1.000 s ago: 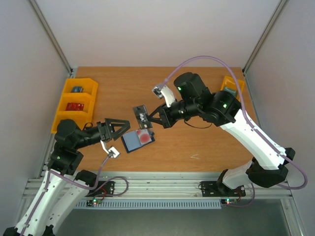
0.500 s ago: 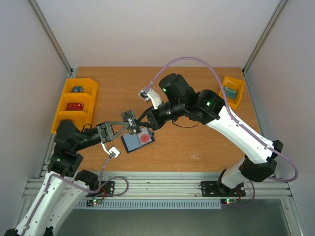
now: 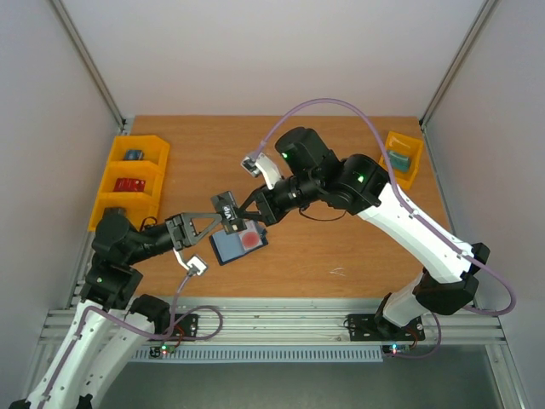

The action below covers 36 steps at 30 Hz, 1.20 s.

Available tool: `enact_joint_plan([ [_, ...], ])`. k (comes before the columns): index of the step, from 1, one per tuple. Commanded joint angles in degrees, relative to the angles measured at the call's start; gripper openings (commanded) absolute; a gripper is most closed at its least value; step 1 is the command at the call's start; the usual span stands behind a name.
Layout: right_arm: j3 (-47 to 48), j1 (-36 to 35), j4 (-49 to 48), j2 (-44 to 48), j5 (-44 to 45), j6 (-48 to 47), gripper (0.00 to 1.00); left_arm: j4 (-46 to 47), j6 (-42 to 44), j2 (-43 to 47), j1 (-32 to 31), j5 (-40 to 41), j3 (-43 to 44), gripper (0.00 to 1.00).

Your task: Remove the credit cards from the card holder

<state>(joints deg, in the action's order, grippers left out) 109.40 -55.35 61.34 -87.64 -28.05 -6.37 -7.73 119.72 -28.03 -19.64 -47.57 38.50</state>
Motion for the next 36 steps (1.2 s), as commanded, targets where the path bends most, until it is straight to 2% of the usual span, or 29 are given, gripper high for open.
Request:
enact_joint_plan([
  [1, 2.1, -1.0, -1.4, -0.9, -3.7, -1.6, 0.01, 0.0, 6.2, -1.1, -0.1, -1.6, 0.2, 0.22],
  [2, 2.4, -1.0, -1.4, -1.0, -4.1, -1.7, 0.01, 1.0, 6.2, -1.5, -0.1, -1.6, 0.3, 0.23],
  [4, 2.6, -1.0, -1.3, -1.2, -4.5, -2.0, 0.01, 1.4, 6.1, -2.1, -0.2, -0.7, 0.5, 0.20],
  [7, 2.8, -1.0, -1.1, -1.4, -4.7, -2.3, 0.01, 1.3, 5.6, -2.1, -0.1, -0.5, 0.8, 0.03],
  [8, 2.7, -1.0, -1.1, -1.4, -4.8, -2.3, 0.01, 1.2, 5.5, -2.0, -0.1, -0.5, 0.8, 0.00],
  [14, 2.7, -1.0, -0.4, -1.9, -4.5, -2.7, 0.01, 1.7, 4.2, -1.2, -0.2, -0.6, 0.6, 0.00],
  [17, 2.7, -0.8, 0.1, -2.0, -3.5, -2.7, 0.01, 4.0, 2.9, -1.4, -0.2, -0.8, 0.5, 0.00],
  [19, 2.7, -0.6, 0.1, -2.1, -3.8, -2.6, 0.01, 6.4, 2.4, -1.6, -0.2, -0.9, 0.2, 0.11],
  [20, 3.0, -0.6, 0.0, -2.4, -4.1, -2.6, 0.01, 7.0, 2.1, -1.8, -0.2, -1.1, -0.1, 0.13],
  [22, 3.7, -0.5, 0.0, -2.8, -4.6, -2.6, 0.01, 9.7, 1.9, -2.0, -0.2, -1.3, -0.6, 0.14],
  [30, 3.6, -0.5, 0.6, -3.2, -4.8, -2.7, 0.01, 9.8, 1.2, -1.9, -0.2, -0.4, -0.3, 0.15],
  [36, 3.1, -0.2, 1.2, -3.3, -3.8, -2.5, 0.01, 13.0, -0.5, -2.2, -0.2, 0.1, -0.6, 0.24],
])
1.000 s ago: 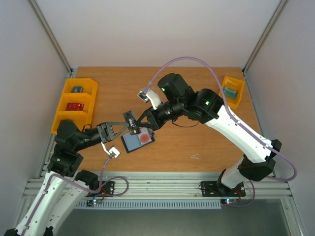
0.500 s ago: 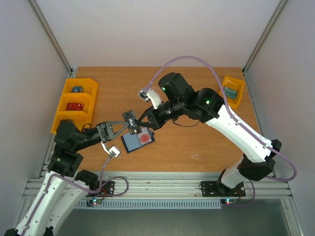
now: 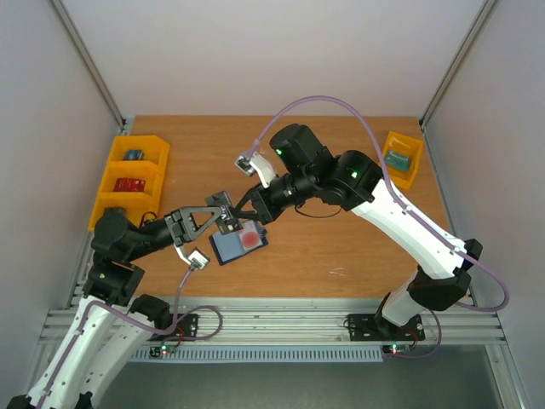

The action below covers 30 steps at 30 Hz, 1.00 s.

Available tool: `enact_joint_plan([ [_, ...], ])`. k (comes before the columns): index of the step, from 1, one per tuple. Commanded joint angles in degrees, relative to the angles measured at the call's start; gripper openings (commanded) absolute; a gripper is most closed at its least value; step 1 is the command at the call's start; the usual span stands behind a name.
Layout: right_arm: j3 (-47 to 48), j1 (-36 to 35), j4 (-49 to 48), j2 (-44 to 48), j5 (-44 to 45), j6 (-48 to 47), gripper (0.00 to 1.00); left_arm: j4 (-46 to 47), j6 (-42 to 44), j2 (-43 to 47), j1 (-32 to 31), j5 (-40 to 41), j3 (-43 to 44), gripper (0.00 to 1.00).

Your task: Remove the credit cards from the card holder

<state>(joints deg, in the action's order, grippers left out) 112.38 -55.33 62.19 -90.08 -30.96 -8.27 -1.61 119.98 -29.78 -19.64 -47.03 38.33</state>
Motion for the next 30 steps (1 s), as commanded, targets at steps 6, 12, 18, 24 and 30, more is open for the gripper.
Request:
enact_joint_plan([
  [6, -0.7, 0.6, -0.2, -0.5, -0.8, 0.1, 0.01, 6.2, -2.1, 0.4, -0.2, -0.8, -0.4, 0.02],
  [12, -0.8, 1.2, 0.1, 0.4, 2.7, 0.7, 0.07, -8.4, 0.4, 2.4, -0.1, -0.7, 1.8, 0.00],
  [18, -6.9, 6.0, -1.6, 7.9, 12.9, 4.5, 0.43, -22.3, -3.8, 4.7, -0.2, 14.5, 3.3, 0.00],
  [24, -17.0, 13.5, -1.6, 16.7, 26.3, 7.9, 0.63, -41.2, -32.2, -7.0, -0.2, 52.8, 14.4, 0.00],
  [30, -18.1, 17.6, 0.6, 18.5, 31.7, 4.5, 0.80, -65.8, -63.1, -29.2, 3.8, 74.1, 24.9, 0.00],
])
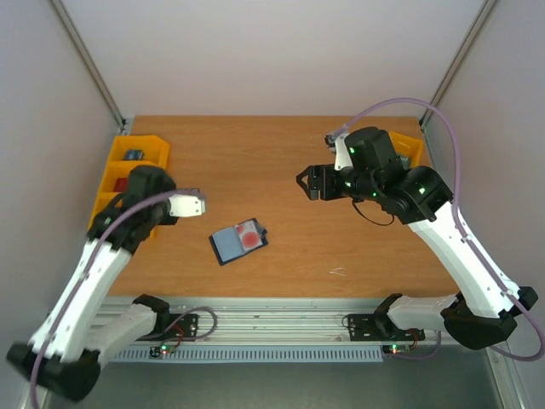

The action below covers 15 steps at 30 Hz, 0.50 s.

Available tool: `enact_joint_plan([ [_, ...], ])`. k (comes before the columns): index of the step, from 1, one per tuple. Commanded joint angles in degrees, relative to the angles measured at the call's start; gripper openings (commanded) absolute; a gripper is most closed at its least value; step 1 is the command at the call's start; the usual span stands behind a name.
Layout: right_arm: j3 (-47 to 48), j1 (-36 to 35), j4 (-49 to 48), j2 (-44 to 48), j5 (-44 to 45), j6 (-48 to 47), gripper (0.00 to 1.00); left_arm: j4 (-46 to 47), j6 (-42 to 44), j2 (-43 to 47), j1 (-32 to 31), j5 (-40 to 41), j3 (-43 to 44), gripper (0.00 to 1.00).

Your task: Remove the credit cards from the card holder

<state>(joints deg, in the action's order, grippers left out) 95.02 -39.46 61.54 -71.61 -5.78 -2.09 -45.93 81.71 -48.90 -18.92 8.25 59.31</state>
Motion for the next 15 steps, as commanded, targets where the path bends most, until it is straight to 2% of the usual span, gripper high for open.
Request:
enact_joint_plan([
  [1, -0.7, 2.3, 1.4, -0.1, 7.9, -2.5, 0.82, -22.6, -28.5, -12.4, 5.5, 18.9, 5.2, 0.00],
  [8, -2.5, 5.9, 1.1, -1.1, 6.4, -6.9, 0.85, -23.6, -39.0, -27.9, 24.9, 16.6, 13.6, 0.00],
  [12, -2.9, 8.3, 1.5, -1.4, 3.3, -9.7, 0.87, -25.4, -44.4, -36.6, 31.7, 13.9, 18.1, 0.00],
  [15, -3.1, 10.7, 1.5, -1.3, 2.1, -11.5, 0.87, -22.8, -47.2, -40.9, 35.2, 13.2, 19.1, 0.00],
])
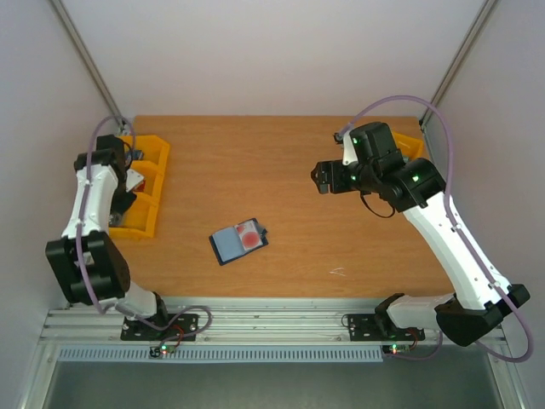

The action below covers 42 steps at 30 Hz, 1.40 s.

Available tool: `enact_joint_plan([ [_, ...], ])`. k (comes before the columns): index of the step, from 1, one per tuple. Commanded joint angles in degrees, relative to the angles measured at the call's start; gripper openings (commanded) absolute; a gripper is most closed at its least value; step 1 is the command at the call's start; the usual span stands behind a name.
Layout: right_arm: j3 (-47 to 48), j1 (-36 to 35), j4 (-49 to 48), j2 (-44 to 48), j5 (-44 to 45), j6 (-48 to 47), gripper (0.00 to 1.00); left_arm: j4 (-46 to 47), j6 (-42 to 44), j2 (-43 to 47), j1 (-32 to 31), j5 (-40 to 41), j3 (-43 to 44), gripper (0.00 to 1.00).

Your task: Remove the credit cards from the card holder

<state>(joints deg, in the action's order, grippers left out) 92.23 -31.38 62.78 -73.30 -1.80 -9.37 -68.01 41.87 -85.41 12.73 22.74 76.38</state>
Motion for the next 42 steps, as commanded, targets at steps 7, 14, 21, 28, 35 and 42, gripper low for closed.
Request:
enact_joint_plan([
  [7, -2.6, 7.4, -1.1, 0.1, -4.9, -7.2, 0.89, -1.4, -15.7, -15.0, 6.0, -5.7, 9.4, 0.00],
  [14, -3.5, 12.7, -1.5, -2.0, -9.9, -9.9, 0.89, 1.7, -16.1, -15.8, 6.2, 0.6, 5.7, 0.00],
  [21, -4.5, 14.9, -1.9, -3.8, -13.6, -11.3, 0.90, 4.9, -16.2, -18.1, 6.1, 5.9, 3.8, 0.00],
  [28, -4.2, 15.5, -1.1, -4.3, -15.5, -12.4, 0.91, 13.4, -14.5, -18.8, 6.1, 10.3, 0.4, 0.00],
  [35, -4.7, 15.5, -0.2, -3.6, -16.1, -12.0, 0.92, 15.9, -13.8, -21.5, 6.1, 7.1, 0.7, 0.01],
  [42, -8.7, 15.5, -2.2, -1.2, -16.7, -9.9, 0.93, 15.1, -15.0, -18.3, 6.1, 3.4, -1.8, 0.55],
])
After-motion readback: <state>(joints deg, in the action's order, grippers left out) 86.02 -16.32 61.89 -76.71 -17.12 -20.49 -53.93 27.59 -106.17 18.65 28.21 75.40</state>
